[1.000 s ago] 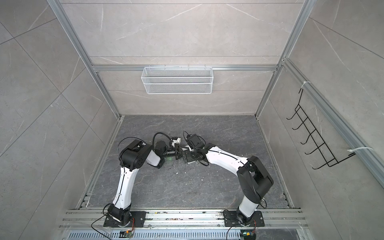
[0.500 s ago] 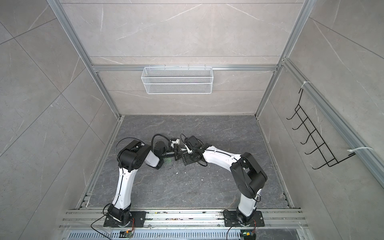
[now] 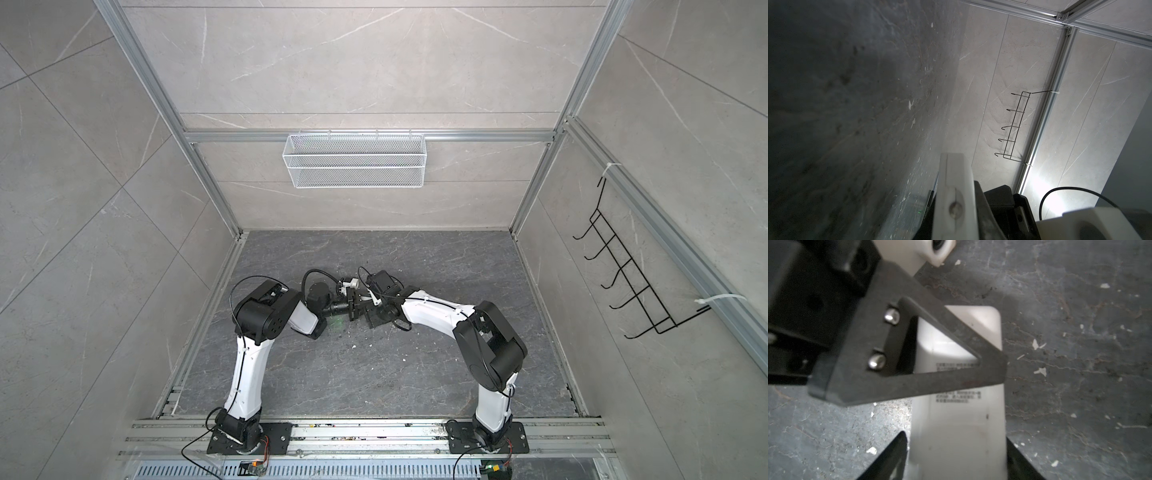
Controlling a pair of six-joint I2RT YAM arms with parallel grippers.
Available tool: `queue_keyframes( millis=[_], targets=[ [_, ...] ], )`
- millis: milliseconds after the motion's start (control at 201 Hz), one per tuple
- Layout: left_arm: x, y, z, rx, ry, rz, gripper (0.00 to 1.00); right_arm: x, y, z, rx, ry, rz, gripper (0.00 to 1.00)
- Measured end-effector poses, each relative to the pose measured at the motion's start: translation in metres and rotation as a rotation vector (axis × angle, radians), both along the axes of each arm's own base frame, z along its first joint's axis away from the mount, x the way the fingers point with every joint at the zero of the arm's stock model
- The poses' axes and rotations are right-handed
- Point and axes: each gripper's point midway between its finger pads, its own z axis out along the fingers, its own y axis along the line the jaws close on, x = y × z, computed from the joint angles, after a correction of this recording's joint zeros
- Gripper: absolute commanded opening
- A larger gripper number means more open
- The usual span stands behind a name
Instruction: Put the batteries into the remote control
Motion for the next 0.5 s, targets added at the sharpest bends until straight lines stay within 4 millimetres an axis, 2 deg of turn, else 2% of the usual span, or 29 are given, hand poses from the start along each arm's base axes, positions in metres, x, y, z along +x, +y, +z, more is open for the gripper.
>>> queue_keyframes(
  millis=[85, 139, 349, 413, 503],
  targets=[
    [0.0, 0.0, 0.0, -0.001, 0.003, 0.002, 0.0, 0.001, -0.001, 0.0, -0.002, -0.002, -0.007, 0.51],
    [0.0, 0.0, 0.0, -0.001, 0.004, 0.002, 0.04, 0.001, -0.001, 0.0, -0.002, -0.001, -0.006, 0.48],
    [0.001, 0.005, 0.0, 0.023, 0.005, 0.045, 0.33, 0.0, 0.002, 0.002, 0.009, 0.0, -0.009, 0.45],
    [0.005, 0.008, 0.001, 0.033, -0.002, 0.075, 0.46, -0.001, 0.002, 0.005, 0.027, -0.005, -0.023, 0.44],
    [0.009, 0.015, 0.001, 0.051, -0.004, 0.124, 0.56, -0.007, -0.001, 0.01, 0.051, 0.002, -0.047, 0.43]
  ],
)
